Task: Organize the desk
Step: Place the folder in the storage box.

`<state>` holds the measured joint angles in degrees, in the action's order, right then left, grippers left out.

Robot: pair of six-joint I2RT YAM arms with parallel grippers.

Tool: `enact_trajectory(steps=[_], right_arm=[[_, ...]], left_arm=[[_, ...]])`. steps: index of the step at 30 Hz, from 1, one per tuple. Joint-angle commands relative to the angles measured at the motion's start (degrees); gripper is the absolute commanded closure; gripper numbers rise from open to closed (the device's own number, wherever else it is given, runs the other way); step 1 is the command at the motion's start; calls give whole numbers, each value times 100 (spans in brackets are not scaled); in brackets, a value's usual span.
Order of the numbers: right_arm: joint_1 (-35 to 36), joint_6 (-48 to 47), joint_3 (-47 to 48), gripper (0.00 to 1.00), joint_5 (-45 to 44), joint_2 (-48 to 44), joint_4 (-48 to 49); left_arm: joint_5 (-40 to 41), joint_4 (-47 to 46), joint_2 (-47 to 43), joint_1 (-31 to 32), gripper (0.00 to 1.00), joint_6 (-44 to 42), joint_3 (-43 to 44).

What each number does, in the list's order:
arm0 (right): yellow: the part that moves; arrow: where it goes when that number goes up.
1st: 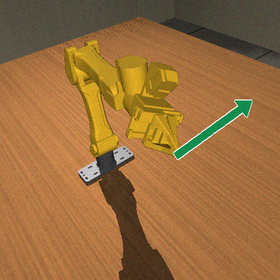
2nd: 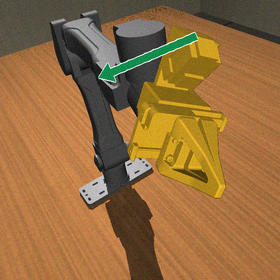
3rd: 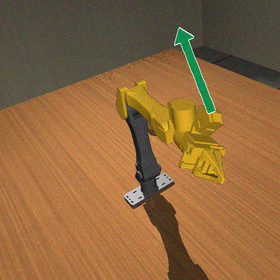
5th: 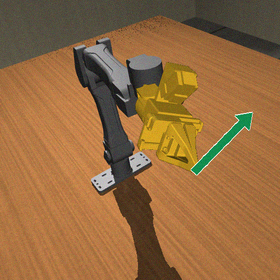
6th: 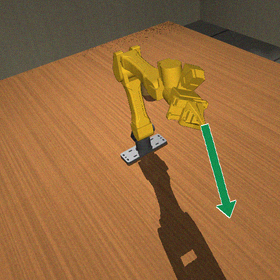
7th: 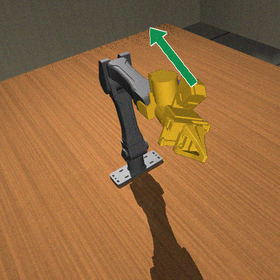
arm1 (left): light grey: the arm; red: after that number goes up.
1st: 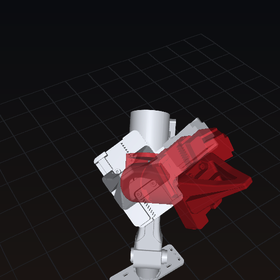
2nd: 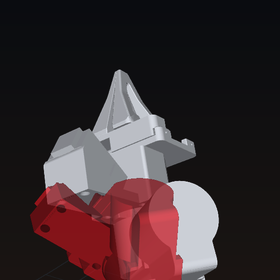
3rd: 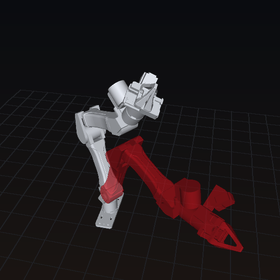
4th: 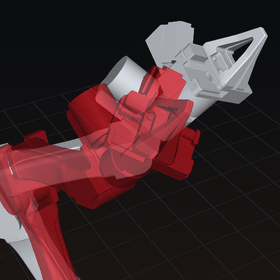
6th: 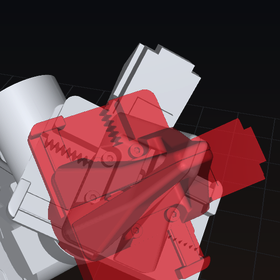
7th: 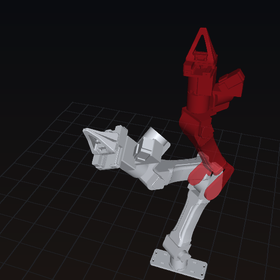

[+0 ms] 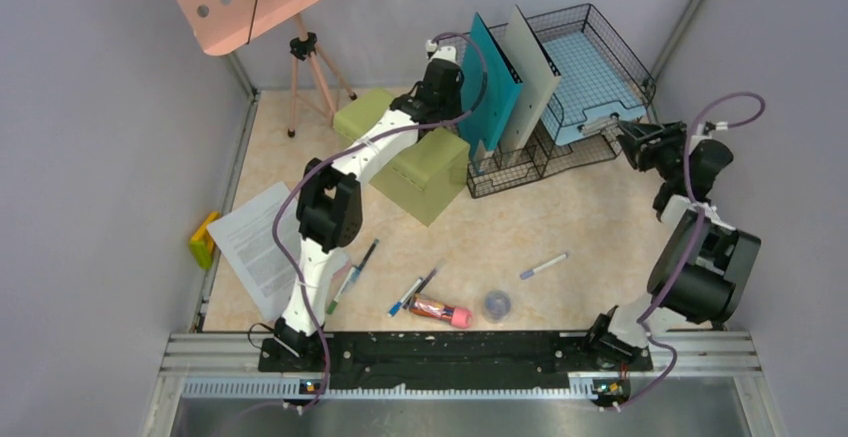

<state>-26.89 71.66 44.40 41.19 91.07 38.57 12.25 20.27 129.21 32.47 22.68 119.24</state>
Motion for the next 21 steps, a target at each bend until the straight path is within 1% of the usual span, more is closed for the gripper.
enact_trajectory(steps=[1,4,5,8,9,10,12,15,18,19,21], right_arm=[[-509,-953,82,53,591,-951,-987],[-825,-1856,426,53,1081,-1307,-2223],[-894,-2319,566,53,1252,-1405,-2779],[-971,-3282,985,53,1617,-1639,-3988],[-967,-3458,1078,52,1719,-1722,-4217],[-967,-3557,1124,52,1833,-1842,-4317],[-967,-3716,1224,52,2006,-2011,-4461],[-959,-3966,1392,51,2172,-2232,-4646],[-935,-4096,1588,51,2364,-2431,-4703],[-906,-4142,1661,50,2420,-2486,-4716],[-782,-4257,1795,50,2491,-2587,-4732]], left_arm=[[-802,394,-656,-272,100,-316,-78],[-946,428,-702,-340,100,-448,-94],[-974,442,-715,-354,100,-505,-94],[-1057,447,-763,-386,100,-667,-84],[-1070,456,-757,-397,100,-726,-59],[-1096,465,-759,-400,96,-779,-21],[-1093,505,-749,-418,82,-852,61],[-1045,595,-730,-460,58,-953,196],[-987,678,-696,-524,37,-1037,352],[-985,695,-700,-543,32,-1071,411],[-998,751,-741,-578,27,-1113,534]])
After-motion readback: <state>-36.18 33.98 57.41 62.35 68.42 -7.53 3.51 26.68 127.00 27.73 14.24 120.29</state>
